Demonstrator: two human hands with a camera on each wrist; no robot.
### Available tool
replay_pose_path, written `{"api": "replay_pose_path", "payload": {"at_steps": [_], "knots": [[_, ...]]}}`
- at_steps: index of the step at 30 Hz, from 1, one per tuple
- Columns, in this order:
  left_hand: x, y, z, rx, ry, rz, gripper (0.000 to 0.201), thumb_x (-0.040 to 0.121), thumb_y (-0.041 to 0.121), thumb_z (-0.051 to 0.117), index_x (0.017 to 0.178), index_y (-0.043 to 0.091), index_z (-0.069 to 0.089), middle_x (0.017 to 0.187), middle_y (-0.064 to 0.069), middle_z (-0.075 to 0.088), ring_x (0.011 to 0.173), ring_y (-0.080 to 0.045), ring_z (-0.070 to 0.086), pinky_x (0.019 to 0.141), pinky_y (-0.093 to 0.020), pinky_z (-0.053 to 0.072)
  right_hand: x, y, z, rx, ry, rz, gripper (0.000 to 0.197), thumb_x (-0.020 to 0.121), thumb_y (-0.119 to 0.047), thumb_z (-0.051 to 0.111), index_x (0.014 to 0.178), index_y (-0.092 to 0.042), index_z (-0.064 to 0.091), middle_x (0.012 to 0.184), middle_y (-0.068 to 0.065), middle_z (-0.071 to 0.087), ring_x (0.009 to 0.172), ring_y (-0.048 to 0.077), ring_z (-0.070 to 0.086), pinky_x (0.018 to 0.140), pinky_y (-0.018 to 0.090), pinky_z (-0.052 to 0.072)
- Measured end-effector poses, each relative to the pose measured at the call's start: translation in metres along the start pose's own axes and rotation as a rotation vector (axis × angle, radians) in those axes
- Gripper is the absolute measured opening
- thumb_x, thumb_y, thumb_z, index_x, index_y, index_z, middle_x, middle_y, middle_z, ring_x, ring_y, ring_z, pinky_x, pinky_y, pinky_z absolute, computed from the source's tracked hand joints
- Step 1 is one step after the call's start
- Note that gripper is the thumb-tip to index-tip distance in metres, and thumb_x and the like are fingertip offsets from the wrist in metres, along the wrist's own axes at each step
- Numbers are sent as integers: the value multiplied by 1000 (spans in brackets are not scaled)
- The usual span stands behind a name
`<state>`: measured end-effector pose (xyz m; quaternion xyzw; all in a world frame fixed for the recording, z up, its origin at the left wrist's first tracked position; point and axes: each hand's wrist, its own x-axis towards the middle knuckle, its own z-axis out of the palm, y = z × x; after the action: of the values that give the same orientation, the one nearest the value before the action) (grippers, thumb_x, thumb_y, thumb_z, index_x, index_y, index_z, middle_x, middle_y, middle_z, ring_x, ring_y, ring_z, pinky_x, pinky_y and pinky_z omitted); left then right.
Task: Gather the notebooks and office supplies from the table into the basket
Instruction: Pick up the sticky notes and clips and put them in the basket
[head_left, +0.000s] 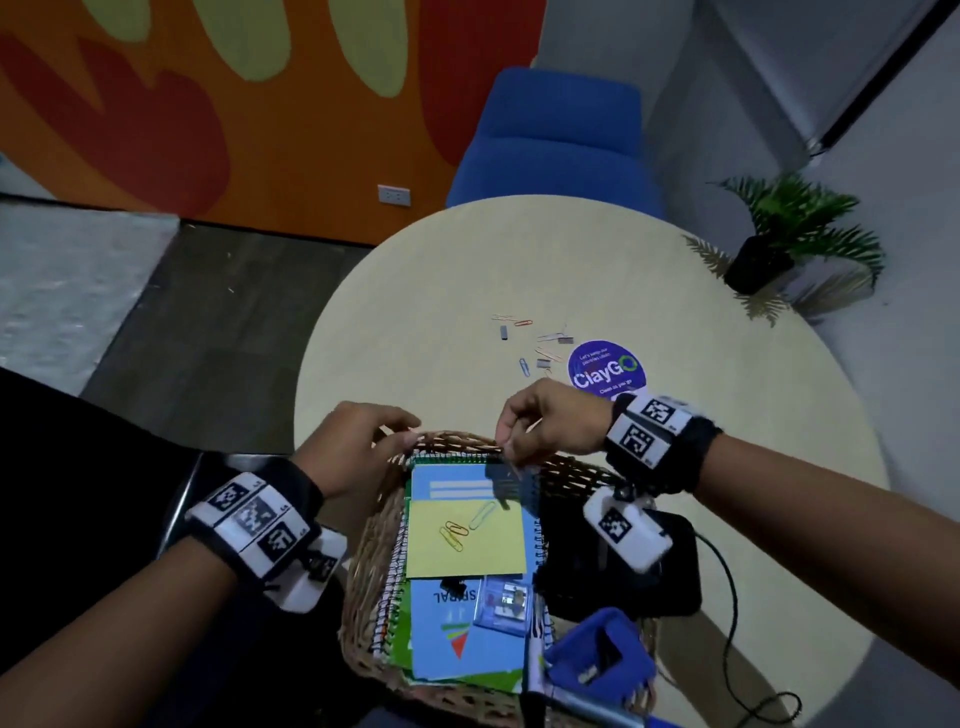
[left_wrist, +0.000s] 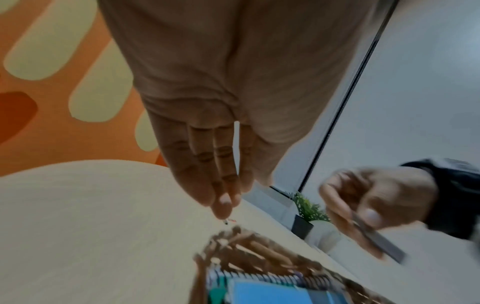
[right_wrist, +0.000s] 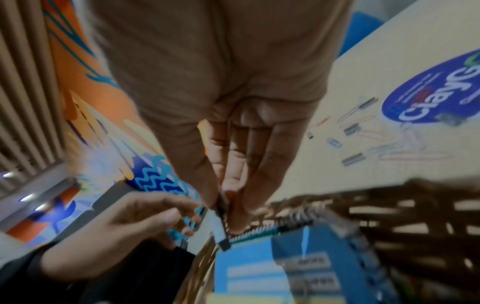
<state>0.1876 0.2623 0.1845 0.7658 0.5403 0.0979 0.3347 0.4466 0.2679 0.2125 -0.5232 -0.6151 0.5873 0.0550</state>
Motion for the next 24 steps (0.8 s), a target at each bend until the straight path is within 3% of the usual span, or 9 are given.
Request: {"api": "replay_pose_path", "payload": {"at_steps": [3, 7, 12, 15, 17, 19, 21, 24], "knots": [[8, -4, -8, 32, 8, -28, 26, 90, 27, 61, 112, 17, 69, 104, -2, 73, 86, -16, 68, 74, -23, 43, -4, 1, 23, -3, -20, -14, 16, 80, 6, 66, 80, -10, 65, 55, -9, 67, 53, 6, 64, 55, 18, 54], [24, 2, -12, 79, -10, -28, 26, 89, 28, 62, 112, 17, 69, 102, 0, 73, 87, -15, 68, 76, -25, 45, -4, 3, 35, -187, -1, -66, 10, 80, -1, 67, 85, -8, 68, 72, 4, 65, 66, 16, 62, 62, 21, 53], [59, 21, -16, 172, -34, -1, 26, 90, 31, 60, 112, 19, 68, 103, 2, 73, 87, -15, 68, 79, -27, 49, -10, 18, 3, -158, 120, -78, 12, 79, 0, 67, 84, -11, 68, 80, 4, 65, 66, 8, 62, 74, 27, 54], [95, 36, -14, 278, -77, 35, 29, 91, 32, 58, 114, 18, 67, 108, 0, 73, 92, -17, 68, 84, -30, 50, -16, 30, -28, -100, 205, -62, 11, 80, 1, 66, 90, -4, 69, 71, -1, 65, 58, -4, 59, 64, 13, 51], [128, 45, -10, 356, -124, 42, 31, 92, 33, 57, 117, 17, 65, 113, -2, 71, 97, -19, 67, 86, -31, 49, -21, 33, -38, -83, 122, -59, 16, 86, -1, 61, 99, -7, 68, 69, -2, 66, 55, -5, 59, 60, 8, 47], [167, 51, -3, 400, -162, 32, 32, 93, 32, 55, 120, 16, 64, 117, -4, 69, 103, -22, 64, 89, -32, 47, -23, 37, -31, -32, -63, -42, 25, 93, -2, 49, 115, -6, 62, 85, 11, 72, 70, 9, 66, 70, 17, 52], [205, 56, 8, 426, -181, 21, 32, 93, 29, 55, 120, 14, 63, 119, -8, 68, 109, -26, 62, 92, -33, 46, -22, 43, -18, 1, -190, -7, 33, 97, -6, 44, 128, -3, 54, 109, 21, 70, 91, 28, 68, 84, 36, 56], [257, 61, 29, 466, -195, 12, 33, 93, 23, 55, 122, 11, 62, 125, -13, 64, 116, -30, 57, 97, -36, 45, -17, 52, -20, 24, -116, -17, 32, 96, -6, 43, 125, -4, 56, 106, 23, 70, 95, 37, 68, 86, 44, 56]]}}
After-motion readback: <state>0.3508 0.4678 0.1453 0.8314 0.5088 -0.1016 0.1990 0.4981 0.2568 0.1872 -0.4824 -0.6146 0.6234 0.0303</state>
